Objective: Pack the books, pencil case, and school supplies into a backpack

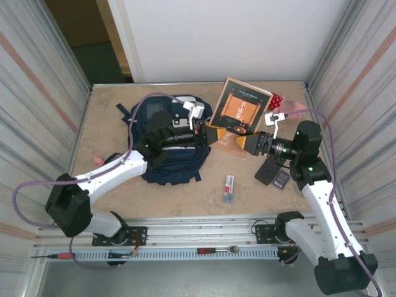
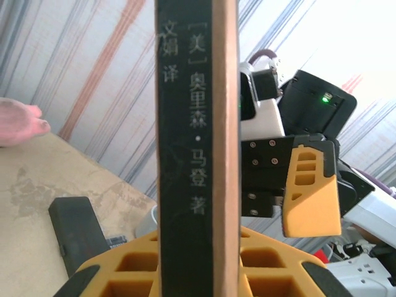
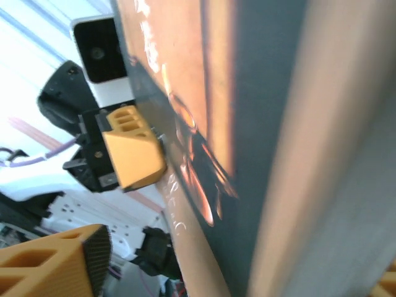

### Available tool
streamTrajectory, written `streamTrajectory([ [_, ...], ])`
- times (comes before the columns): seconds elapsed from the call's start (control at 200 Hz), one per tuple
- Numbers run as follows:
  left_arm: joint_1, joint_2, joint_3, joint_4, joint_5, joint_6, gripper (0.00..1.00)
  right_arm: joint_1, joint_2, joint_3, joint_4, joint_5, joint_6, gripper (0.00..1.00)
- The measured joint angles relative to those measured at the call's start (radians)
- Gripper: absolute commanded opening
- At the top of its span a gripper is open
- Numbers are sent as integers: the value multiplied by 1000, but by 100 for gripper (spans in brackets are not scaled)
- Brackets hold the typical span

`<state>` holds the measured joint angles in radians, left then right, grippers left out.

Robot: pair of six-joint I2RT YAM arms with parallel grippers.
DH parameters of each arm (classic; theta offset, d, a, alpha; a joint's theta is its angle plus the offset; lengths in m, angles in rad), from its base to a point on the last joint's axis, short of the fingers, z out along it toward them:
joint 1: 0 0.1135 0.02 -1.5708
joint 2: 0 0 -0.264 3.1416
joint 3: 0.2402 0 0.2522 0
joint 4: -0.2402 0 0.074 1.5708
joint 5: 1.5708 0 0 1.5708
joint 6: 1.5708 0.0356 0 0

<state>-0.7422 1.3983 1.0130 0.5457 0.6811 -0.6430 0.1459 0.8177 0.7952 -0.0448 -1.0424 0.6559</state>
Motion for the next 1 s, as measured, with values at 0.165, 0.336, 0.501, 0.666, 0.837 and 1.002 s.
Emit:
streamTrajectory([
  [0.165,3,-2,0,2,-3,3,1,4,-9,0,14,-1,8,42],
  [0.336,3,-5,-1,-10,-18,16,23,-1,26,16,-25,39,-18,4],
  [0.501,30,-89,-29,-173,-74,105,59,-27,32,39,-135,52,-143,0],
  [0.666,116,-235,-13,-448,-82,299,70,-5,28,113,-375,180,-456,0],
  [0.837,126,-351,53,-758,-92,612,78,64,33,170,-567,315,-784,0],
  [1.002,126,-468,62,-975,-100,946,83,195,112,222,-728,534,-1099,0],
])
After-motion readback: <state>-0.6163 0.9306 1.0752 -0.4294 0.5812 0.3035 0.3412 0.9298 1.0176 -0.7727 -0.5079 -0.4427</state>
